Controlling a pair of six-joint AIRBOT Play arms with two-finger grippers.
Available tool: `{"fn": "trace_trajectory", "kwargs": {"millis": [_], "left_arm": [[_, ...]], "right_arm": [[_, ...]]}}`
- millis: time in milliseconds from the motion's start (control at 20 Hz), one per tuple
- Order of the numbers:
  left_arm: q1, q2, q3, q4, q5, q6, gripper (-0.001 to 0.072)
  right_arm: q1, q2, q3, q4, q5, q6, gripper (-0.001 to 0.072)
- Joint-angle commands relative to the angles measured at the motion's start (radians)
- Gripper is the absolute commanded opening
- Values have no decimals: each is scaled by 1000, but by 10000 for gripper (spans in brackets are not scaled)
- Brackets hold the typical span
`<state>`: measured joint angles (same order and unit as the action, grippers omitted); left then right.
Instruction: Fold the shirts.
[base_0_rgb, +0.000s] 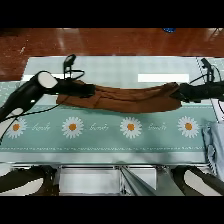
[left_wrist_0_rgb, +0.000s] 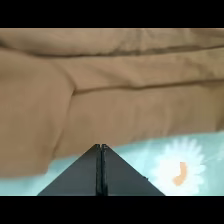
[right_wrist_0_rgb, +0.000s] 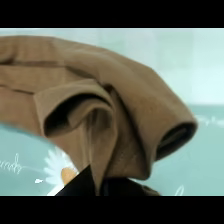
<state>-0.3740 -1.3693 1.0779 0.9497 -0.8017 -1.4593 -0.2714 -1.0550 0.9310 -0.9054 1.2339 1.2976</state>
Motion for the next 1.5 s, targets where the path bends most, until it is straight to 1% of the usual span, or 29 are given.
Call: {"fn": "trace_trajectory", "kwargs": {"millis": [0,100,150,200,300,350,500,600,650,750,850,900,1000,1100,1150,1200,1300,1450], "left_arm": [[-163,-198,157,-12,0,-38,26],[-246,-323,291,-12,-66,-81,26],[-292,-383,358,-11,-88,-79,26],[-335,-432,409,-12,-101,-82,26],[-423,-521,510,-21,-120,-140,26],[-461,-554,551,-39,-126,-150,26],[-554,-633,655,-82,-164,-150,26],[-587,-661,703,-86,-220,-120,26],[-587,-664,714,-87,-238,-121,27],[-543,-657,737,-87,-274,-137,27],[-458,-632,744,-87,-319,-151,27],[-400,-612,744,-86,-358,-151,27],[-283,-559,741,-74,-452,-150,27],[-172,-472,727,26,-524,-146,27],[-120,-416,710,97,-540,-147,27],[-63,-347,681,164,-544,-147,27],[50,-192,602,242,-521,-146,27],[200,86,408,256,-439,-121,27]], "right_arm": [[1,348,-141,4,8,89,25],[1,463,-148,27,43,130,25],[1,506,-148,39,49,142,25],[1,533,-148,47,58,155,25],[1,557,-148,63,87,166,25],[1,558,-148,84,91,164,25],[1,557,-148,126,66,156,25],[1,557,-148,122,60,156,25],[1,557,-148,120,60,156,25],[1,557,-148,122,61,156,25],[1,556,-147,137,60,139,25],[1,549,-146,159,61,122,25],[2,512,-145,251,60,85,25],[7,457,-145,355,51,36,25],[28,429,-145,377,27,22,25],[69,396,-143,384,-10,20,25],[191,313,-119,375,-89,17,25],[393,131,-19,373,-252,18,25]]}}
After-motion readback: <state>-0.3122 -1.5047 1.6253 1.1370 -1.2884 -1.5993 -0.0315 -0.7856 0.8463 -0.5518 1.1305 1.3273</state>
